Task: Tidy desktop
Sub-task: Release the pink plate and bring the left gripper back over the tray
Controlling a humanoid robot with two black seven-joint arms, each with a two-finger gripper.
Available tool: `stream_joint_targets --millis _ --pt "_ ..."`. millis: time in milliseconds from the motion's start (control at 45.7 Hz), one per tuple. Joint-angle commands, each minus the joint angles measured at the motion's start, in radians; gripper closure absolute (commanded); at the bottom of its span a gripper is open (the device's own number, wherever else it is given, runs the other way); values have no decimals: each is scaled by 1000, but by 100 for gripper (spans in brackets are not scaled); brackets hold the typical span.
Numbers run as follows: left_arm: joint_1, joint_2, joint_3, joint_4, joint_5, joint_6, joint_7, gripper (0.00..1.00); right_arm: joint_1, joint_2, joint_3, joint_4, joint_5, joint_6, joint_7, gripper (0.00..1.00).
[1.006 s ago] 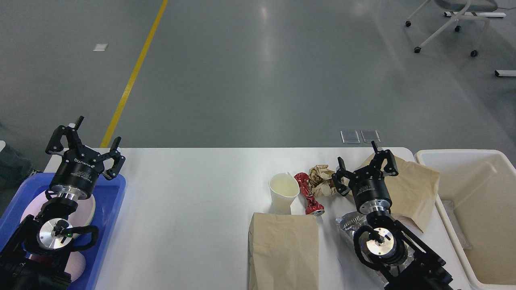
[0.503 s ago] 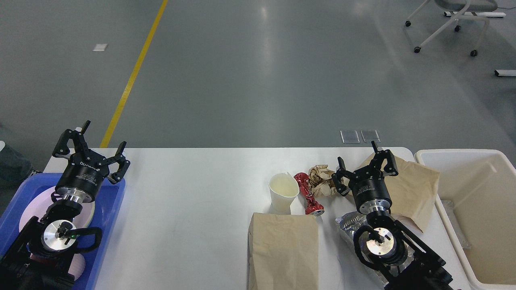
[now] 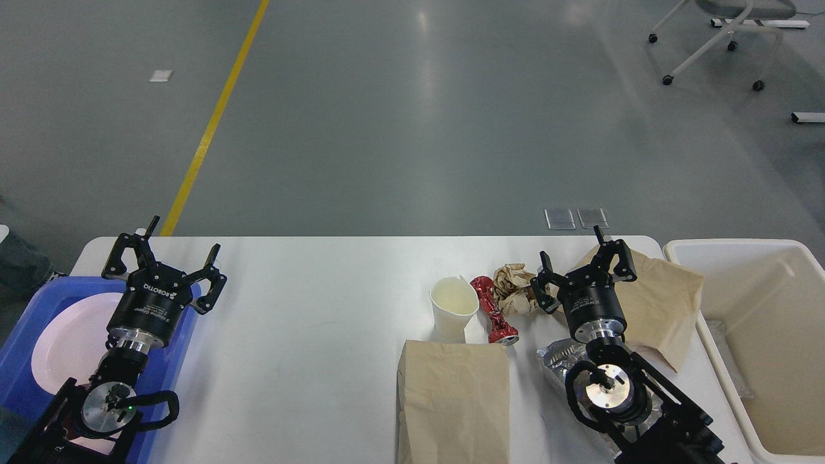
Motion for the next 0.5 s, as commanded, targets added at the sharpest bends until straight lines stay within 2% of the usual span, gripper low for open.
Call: stream_joint_targets --millis 0,306,481 --pt "54 -8 17 -10 -14 -34 -39 4 0 0 0 -1 0 0 0 0" --pt "48 -13 25 -10 -45 -13 -44 4 0 0 0 -2 0 0 0 0" --pt "30 -13 19 -10 -48 49 -45 4 2 0 0 -2 0 0 0 0"
